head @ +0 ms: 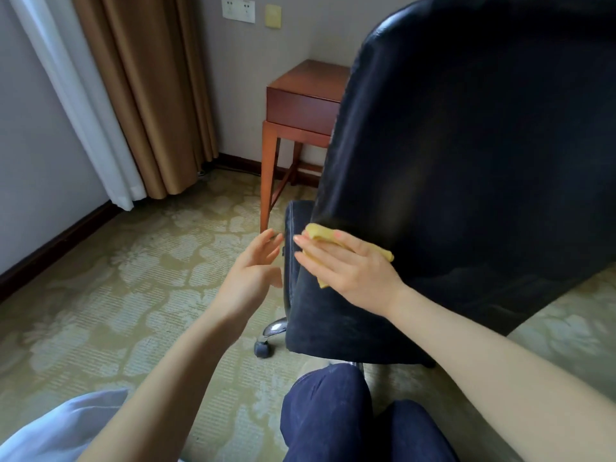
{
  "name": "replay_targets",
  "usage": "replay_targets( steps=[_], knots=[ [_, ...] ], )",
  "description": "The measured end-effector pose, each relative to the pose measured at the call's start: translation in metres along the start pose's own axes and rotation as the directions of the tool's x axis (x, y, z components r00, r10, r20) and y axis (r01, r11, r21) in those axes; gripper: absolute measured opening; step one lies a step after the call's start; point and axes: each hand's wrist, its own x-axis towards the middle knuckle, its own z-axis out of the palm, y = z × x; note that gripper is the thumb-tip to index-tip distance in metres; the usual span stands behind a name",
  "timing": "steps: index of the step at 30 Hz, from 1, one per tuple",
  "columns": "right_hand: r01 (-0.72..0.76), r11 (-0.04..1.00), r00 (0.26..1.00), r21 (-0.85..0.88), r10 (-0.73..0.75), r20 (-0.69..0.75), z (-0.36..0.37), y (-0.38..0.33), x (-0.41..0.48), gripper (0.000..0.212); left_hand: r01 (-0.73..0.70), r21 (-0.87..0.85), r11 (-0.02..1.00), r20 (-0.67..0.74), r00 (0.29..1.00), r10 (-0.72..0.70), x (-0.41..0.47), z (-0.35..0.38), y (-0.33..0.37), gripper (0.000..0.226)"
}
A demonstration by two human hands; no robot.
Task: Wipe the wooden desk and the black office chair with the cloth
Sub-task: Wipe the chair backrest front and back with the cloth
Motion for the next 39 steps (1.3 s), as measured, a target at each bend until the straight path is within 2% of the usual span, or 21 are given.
replay_targets(
  steps=[2,5,8,10,13,20,23,26,30,33,35,37,39],
  knots=[
    [0.086,0.996,0.994,-0.006,-0.085,0.066,0.006,0.0,-0.021,0.039,-0.016,0.044,0.999,-0.017,1.0,0.017,0.0,-0.004,0.004,0.082],
    [0.258,0.963,0.946,-0.08,-0.235,0.225,0.005,0.009,-0.054,0.044,-0.064,0.078,0.995,0.033,0.998,0.061,-0.002,0.0,0.017,0.085],
    [0.3,0.952,0.915,-0.066,-0.267,0.303,-0.011,0.028,-0.069,0.045,-0.113,0.094,0.989,0.127,0.987,0.101,-0.001,0.012,0.026,0.09],
    [0.273,0.961,0.923,-0.028,-0.254,0.29,-0.026,0.043,-0.071,0.037,-0.134,0.102,0.986,0.169,0.979,0.116,0.001,0.021,0.027,0.093],
    [0.257,0.965,0.937,-0.047,-0.236,0.258,-0.05,0.067,-0.064,0.042,-0.159,0.104,0.982,0.168,0.976,0.14,0.004,0.033,0.024,0.093],
    [0.125,0.971,0.99,-0.205,-0.134,-0.032,-0.096,0.104,-0.029,0.034,-0.185,0.06,0.981,0.15,0.973,0.174,0.004,0.034,0.015,0.092],
    [0.017,0.961,0.983,-0.277,-0.067,-0.172,-0.096,0.1,-0.011,0.035,-0.191,0.067,0.979,0.145,0.973,0.179,0.003,0.035,0.013,0.093],
    [-0.073,0.948,0.97,-0.311,-0.004,-0.241,-0.079,0.088,-0.003,0.038,-0.185,0.067,0.98,0.141,0.974,0.174,0.006,0.035,0.011,0.093],
    [-0.229,0.945,0.932,-0.233,0.144,-0.333,-0.054,0.072,0.001,0.04,-0.197,0.083,0.977,0.124,0.975,0.186,0.011,0.035,0.006,0.094],
    [-0.266,0.943,0.918,-0.199,0.185,-0.351,-0.042,0.063,0.004,0.041,-0.211,0.087,0.974,0.093,0.975,0.203,0.013,0.038,0.005,0.091],
    [-0.241,0.957,0.929,-0.161,0.179,-0.323,-0.034,0.056,0.003,0.04,-0.22,0.076,0.973,0.063,0.975,0.215,0.015,0.04,0.003,0.09],
    [-0.154,0.981,0.964,-0.12,0.122,-0.236,-0.024,0.047,-0.007,0.04,-0.234,0.077,0.969,0.044,0.972,0.231,0.018,0.041,0.001,0.09],
    [0.035,0.992,0.998,-0.121,-0.041,-0.049,-0.009,0.035,-0.026,0.04,-0.243,0.081,0.967,0.034,0.97,0.241,0.019,0.04,0.001,0.09]
  ],
)
